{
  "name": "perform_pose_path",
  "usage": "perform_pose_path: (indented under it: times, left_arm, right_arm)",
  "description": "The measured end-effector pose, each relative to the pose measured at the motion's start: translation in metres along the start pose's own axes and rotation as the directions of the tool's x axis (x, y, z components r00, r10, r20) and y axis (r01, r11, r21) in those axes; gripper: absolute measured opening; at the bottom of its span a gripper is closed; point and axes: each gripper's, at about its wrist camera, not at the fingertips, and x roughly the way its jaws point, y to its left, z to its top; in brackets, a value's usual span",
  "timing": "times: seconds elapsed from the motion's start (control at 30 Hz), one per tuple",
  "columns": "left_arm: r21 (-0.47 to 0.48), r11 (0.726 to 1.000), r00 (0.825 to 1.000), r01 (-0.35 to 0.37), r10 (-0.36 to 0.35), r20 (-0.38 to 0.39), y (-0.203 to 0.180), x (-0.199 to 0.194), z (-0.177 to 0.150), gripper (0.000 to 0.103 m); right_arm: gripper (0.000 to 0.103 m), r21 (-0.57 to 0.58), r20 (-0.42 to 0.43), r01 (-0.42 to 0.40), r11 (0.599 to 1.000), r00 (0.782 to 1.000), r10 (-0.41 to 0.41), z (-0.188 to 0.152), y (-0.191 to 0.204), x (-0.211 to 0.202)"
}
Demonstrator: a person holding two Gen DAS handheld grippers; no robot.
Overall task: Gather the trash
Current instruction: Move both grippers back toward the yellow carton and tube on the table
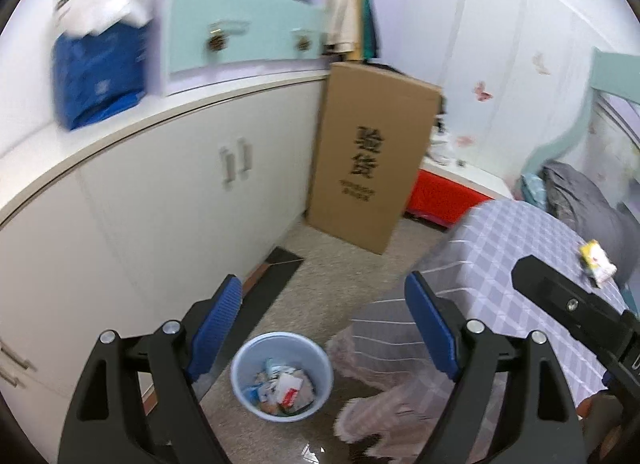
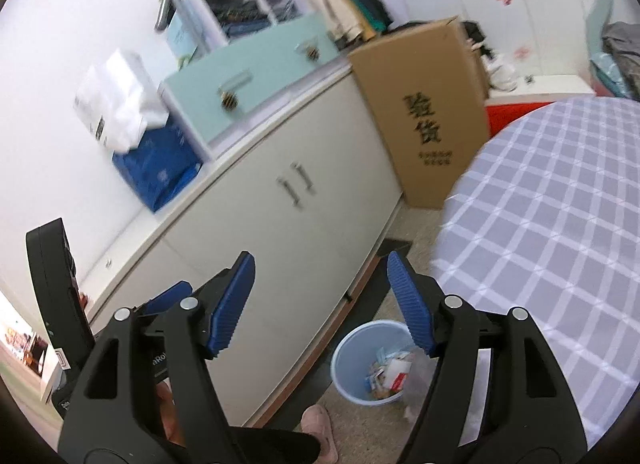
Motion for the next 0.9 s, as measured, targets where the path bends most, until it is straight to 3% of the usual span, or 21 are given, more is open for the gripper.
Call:
perform_pose_path:
  times: [0.17, 0.27, 0.4, 0.47, 0.57, 0.67, 0.8, 0.9]
  left_arm:
    - [0.090, 0.989, 0.993, 0.114, -0.112, -0.030, -0.077, 0.003, 0.005, 0.082]
    - [0.129, 0.972, 0.980, 0.198, -0.191, -0.064, -0.128, 0.010, 0.005, 0.082]
    - [0.199, 0.935, 0.955, 0.292, -0.276, -0.105, -0.200, 0.027, 0.002, 0.082]
    - [0.225, 0.909, 0.934, 0.352, -0.325, -0.147, -0.241, 0.040, -0.002, 0.082]
    - [0.265, 0.877, 0.913, 0.401, -0.358, -0.197, -0.291, 0.058, -0.010, 0.082]
    - [0.300, 0.852, 0.900, 0.429, -0.373, -0.228, -0.329, 0.073, -0.017, 0.082]
    - [0.335, 0.824, 0.887, 0.457, -0.392, -0.245, -0.371, 0.092, -0.021, 0.082]
    - [0.337, 0.821, 0.884, 0.462, -0.395, -0.250, -0.392, 0.106, -0.016, 0.082]
  right_arm:
    - [0.070, 0.042, 0.085, 0.093, 0.995, 0.992, -0.096, 0.018, -0.064, -0.052]
    - [0.070, 0.087, 0.125, 0.162, 0.983, 0.977, -0.172, 0.026, -0.107, -0.081]
    - [0.070, 0.161, 0.164, 0.263, 0.951, 0.943, -0.289, 0.034, -0.172, -0.118]
    - [0.071, 0.199, 0.175, 0.303, 0.932, 0.925, -0.338, 0.036, -0.201, -0.134]
    - [0.072, 0.262, 0.176, 0.359, 0.896, 0.895, -0.411, 0.038, -0.246, -0.153]
    - [0.072, 0.306, 0.161, 0.388, 0.869, 0.879, -0.449, 0.039, -0.279, -0.162]
    - [0.072, 0.359, 0.112, 0.385, 0.851, 0.887, -0.448, 0.042, -0.319, -0.159]
    - [0.075, 0.373, 0.069, 0.394, 0.840, 0.891, -0.449, 0.049, -0.341, -0.147]
